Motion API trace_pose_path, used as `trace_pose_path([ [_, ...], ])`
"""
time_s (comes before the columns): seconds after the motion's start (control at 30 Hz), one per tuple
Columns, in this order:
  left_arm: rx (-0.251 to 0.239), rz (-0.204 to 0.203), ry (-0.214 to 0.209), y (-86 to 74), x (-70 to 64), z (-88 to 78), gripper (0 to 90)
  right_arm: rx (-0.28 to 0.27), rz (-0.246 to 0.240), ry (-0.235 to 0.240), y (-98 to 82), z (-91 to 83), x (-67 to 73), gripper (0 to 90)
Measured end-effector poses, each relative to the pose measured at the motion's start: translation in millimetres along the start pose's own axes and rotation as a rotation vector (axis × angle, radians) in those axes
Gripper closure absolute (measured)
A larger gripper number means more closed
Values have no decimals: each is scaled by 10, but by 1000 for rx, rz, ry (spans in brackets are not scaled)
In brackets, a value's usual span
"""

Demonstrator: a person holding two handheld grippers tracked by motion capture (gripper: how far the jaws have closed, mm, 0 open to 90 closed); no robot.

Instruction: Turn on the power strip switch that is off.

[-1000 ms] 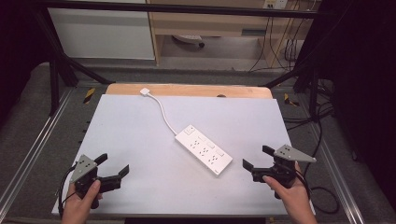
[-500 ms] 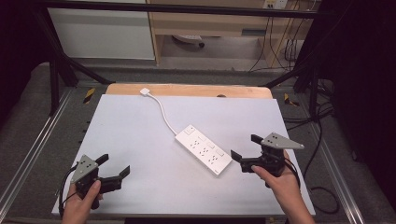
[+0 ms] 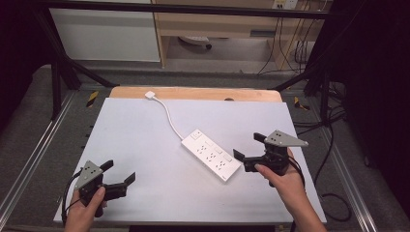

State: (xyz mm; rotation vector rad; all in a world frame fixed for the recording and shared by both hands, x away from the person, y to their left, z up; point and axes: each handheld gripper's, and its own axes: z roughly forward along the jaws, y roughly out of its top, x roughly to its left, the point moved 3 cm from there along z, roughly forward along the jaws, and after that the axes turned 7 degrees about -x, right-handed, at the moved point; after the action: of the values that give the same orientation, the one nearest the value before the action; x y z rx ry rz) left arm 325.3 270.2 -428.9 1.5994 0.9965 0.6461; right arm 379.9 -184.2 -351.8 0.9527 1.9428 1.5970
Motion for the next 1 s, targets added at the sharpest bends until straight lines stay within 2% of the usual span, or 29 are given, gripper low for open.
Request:
trace_pose_path([
  [0.23,3,2,-2,-4,-1,6,52,20,-22,-1,56,115,-19,39],
  [0.3,2,1,1,-3,1,5,52,8,-27,17,86,139,-16,37],
  [0.33,2,0,1,-3,2,3,52,-16,-29,23,122,151,-10,35],
  [0.57,8,2,-3,-9,-2,7,52,-24,-10,9,200,264,-41,37],
  [0.7,8,2,-4,-10,-2,5,52,-20,-21,14,227,358,-30,46],
  [0.83,10,3,-4,-11,-1,4,52,-25,-51,17,271,437,-2,66],
  [1.0,12,4,-4,-12,0,5,52,-16,-55,12,298,524,-3,72],
])
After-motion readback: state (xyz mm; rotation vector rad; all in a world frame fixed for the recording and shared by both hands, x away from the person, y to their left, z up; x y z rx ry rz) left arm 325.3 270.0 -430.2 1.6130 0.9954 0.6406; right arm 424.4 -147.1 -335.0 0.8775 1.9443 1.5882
